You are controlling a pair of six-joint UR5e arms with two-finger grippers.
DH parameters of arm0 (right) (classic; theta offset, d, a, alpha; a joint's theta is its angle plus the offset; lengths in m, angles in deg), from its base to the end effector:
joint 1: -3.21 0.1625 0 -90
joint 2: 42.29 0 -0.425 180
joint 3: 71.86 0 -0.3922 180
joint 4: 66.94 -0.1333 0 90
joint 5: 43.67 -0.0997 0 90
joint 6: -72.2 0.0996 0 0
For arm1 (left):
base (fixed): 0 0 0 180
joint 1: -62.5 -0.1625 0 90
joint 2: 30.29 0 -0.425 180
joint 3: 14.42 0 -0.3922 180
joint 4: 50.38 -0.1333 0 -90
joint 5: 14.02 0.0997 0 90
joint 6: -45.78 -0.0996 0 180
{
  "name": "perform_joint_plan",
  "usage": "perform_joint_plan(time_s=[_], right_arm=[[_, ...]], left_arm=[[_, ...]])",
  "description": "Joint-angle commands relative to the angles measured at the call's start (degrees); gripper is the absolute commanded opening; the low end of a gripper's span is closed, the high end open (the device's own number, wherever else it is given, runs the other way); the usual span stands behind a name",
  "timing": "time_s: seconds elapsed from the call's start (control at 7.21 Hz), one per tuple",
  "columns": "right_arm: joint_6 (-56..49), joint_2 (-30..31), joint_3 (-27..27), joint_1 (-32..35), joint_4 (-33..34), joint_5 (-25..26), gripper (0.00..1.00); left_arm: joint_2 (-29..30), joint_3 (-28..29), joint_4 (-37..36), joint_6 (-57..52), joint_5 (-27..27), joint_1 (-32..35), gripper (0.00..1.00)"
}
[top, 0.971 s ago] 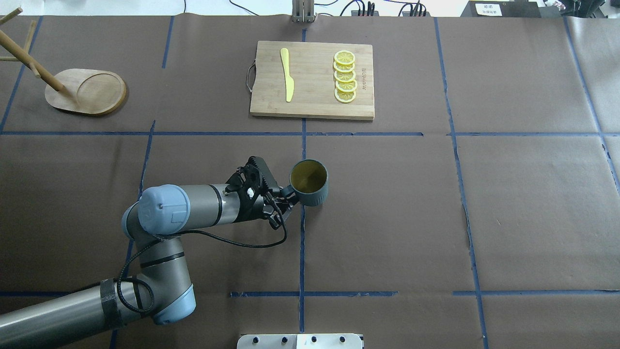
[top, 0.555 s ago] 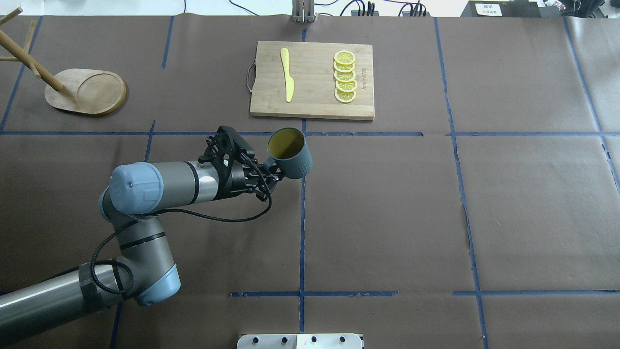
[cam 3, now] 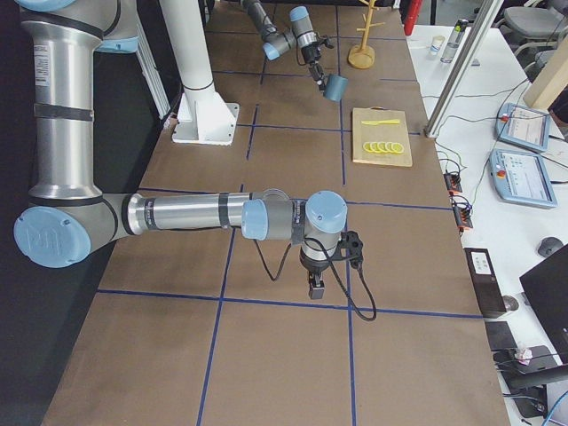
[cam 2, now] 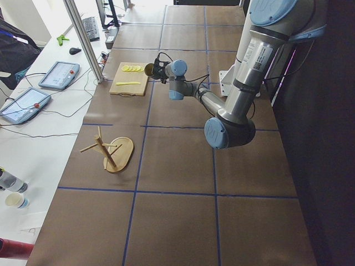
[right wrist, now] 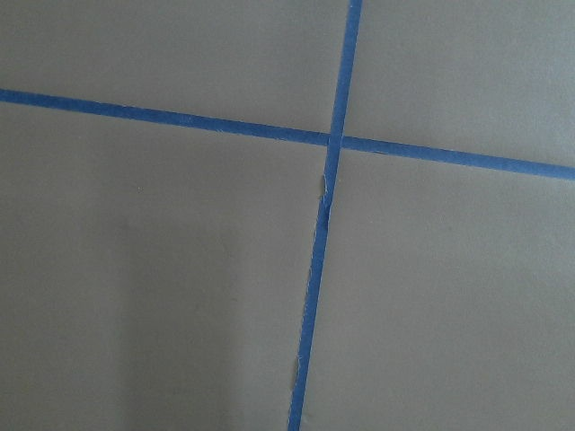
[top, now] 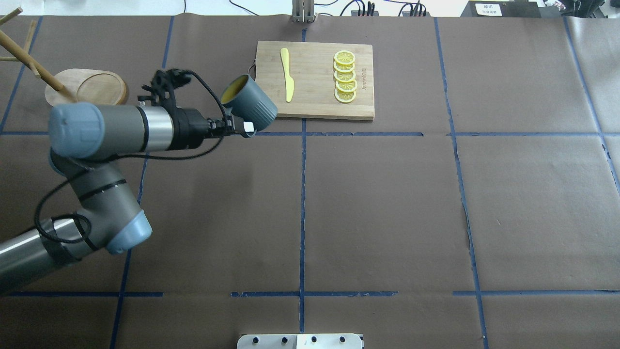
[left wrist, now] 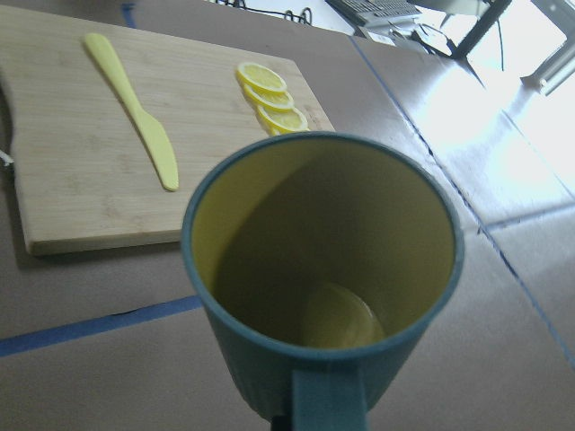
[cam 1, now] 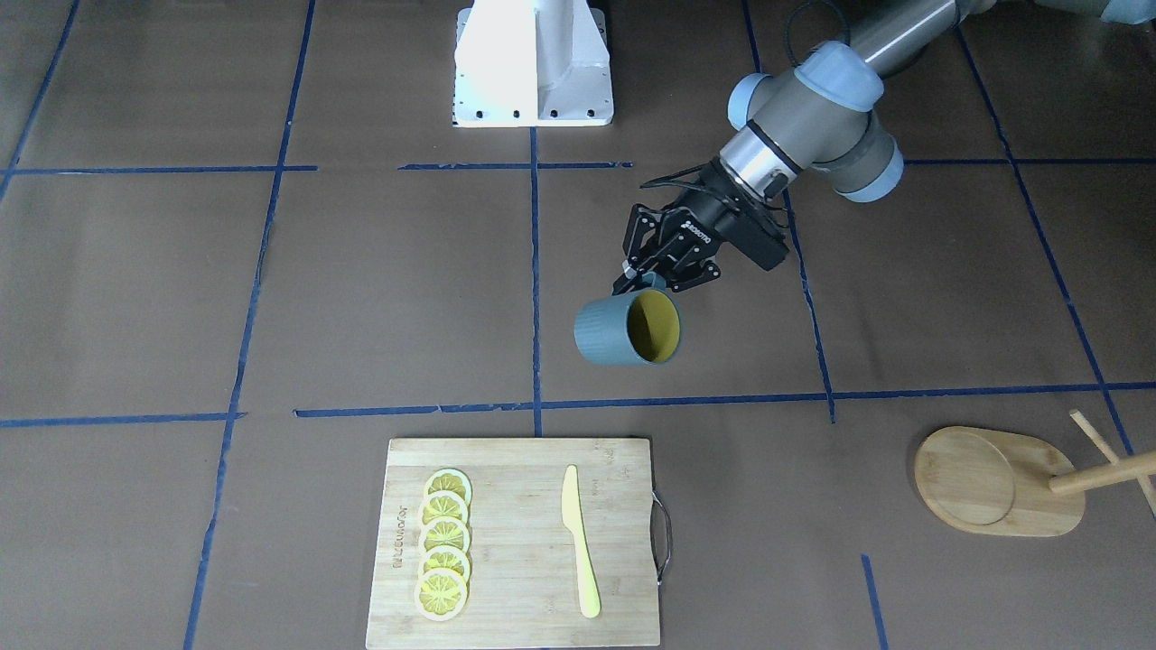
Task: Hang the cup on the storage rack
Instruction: 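Carry the mug with the left gripper up to the wooden rack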
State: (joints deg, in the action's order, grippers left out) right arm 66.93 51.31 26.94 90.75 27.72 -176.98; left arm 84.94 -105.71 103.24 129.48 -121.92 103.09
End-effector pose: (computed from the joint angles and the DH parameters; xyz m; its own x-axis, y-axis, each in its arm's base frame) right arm 0.0450 -0.4666 0.6226 0.7197 -0.1293 0.6821 0.1095 0.9913 0.0724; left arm 0.4090 -0.4857 0.2719 0.0405 0.1028 -0.9939 0.3836 0.9169 0.1105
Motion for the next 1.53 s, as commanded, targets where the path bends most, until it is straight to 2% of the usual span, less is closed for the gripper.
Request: perform_joint_plan(time_s=[0.0, 0.14, 0.42, 0.55, 0.83, 1.11, 1.39], right_arm=[[0.00, 0.00, 0.08, 0.00, 0.00, 0.07, 1.00], [-0.09, 0.00, 0.17, 0.00, 0.00, 0.07, 1.00], [-0.09, 0.00, 0.43, 0.00, -0.18, 0.24, 1.00], [-0.18, -0.17, 0.43, 0.00, -0.18, 0.24, 1.00], [-0.18, -0.17, 1.05, 0.00, -0.26, 0.42, 1.00], [-0.18, -0.17, 1.84, 0.00, -0.26, 0.77, 1.00], [-0.18, -0.78, 2.19, 0.00, -0.26, 1.03, 1.00]], left_arm=[[-0.09, 0.41, 0.10, 19.75, -9.76, 9.30, 0.02], [-0.09, 0.50, 0.71, 26.97, -10.04, 10.29, 0.02], [-1.58, 1.29, 8.84, 40.16, -9.96, 11.26, 0.01], [-2.89, 3.30, 14.11, 42.75, -9.79, 12.22, 0.01], [-2.99, 10.32, 28.07, 53.36, -9.78, 16.87, 0.01], [-3.08, 19.35, 41.08, 58.22, -9.17, 20.30, 0.01], [-3.17, 24.30, 51.48, 64.81, -1.39, 21.55, 0.01]])
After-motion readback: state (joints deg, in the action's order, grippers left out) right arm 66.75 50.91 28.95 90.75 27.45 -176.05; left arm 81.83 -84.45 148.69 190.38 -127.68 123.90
